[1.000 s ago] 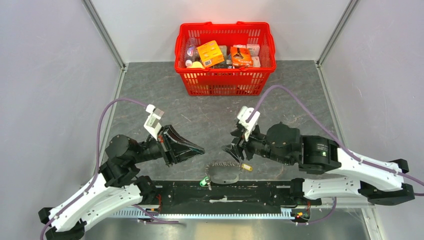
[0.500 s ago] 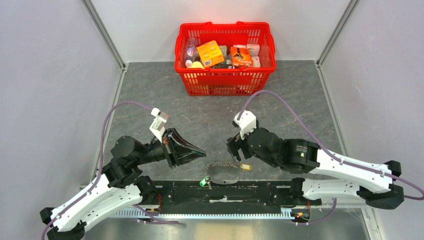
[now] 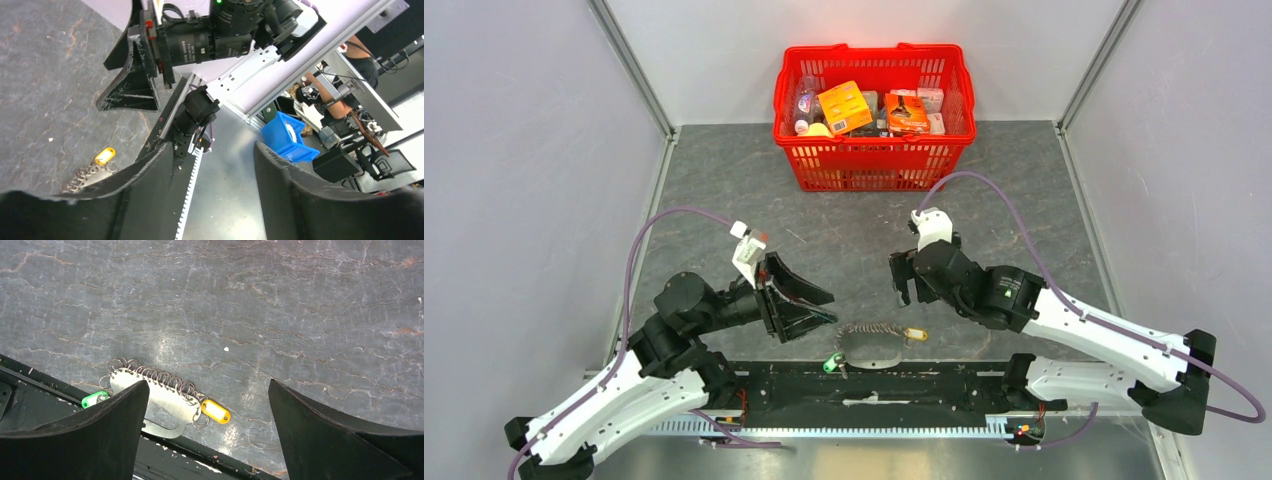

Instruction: Put the keys on the keyring

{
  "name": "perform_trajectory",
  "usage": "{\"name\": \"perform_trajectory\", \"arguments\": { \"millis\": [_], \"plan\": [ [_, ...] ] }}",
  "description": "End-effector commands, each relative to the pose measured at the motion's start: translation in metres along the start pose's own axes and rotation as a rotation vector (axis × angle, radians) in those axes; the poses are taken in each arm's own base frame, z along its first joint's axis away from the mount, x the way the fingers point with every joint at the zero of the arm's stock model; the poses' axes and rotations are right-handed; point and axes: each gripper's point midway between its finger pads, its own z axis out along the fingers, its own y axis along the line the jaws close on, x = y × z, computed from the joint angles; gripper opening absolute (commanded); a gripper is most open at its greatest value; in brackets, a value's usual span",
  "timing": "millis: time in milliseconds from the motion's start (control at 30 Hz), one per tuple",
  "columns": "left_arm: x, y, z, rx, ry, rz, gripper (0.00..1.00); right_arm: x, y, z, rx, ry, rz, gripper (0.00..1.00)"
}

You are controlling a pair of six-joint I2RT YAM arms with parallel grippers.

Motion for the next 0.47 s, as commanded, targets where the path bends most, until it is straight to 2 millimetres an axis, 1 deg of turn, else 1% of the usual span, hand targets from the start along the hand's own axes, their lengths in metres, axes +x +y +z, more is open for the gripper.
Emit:
{"name": "perform_trajectory", "arguments": {
  "millis": [0, 100, 233, 300, 367, 433],
  "plan": [
    [0.006, 0.021, -0.003, -0.096, 0.010, 0.051, 0.72, -0.006, -0.010, -0.001, 0.049, -0.052, 0.075, 0.97],
    [0.004, 0.035, -0.007, -0.181, 0.007, 0.065, 0.76, -0.017, -0.014, -0.007, 0.072, -0.086, 0.102, 0.97],
    [-0.004, 0.051, -0.018, -0.305, -0.003, 0.107, 0.81, -0.047, -0.029, -0.027, 0.139, -0.174, 0.141, 0.97],
    [-0.009, 0.051, -0.022, -0.327, -0.015, 0.122, 0.82, -0.056, -0.026, -0.034, 0.107, -0.187, 0.105, 0.97],
    [-0.011, 0.047, -0.025, -0.320, -0.028, 0.127, 0.82, -0.061, -0.022, -0.038, 0.092, -0.176, 0.093, 0.97],
    [-0.013, 0.043, -0.029, -0.312, -0.041, 0.131, 0.83, -0.063, -0.029, -0.039, 0.145, -0.175, 0.115, 0.97]
  ]
}}
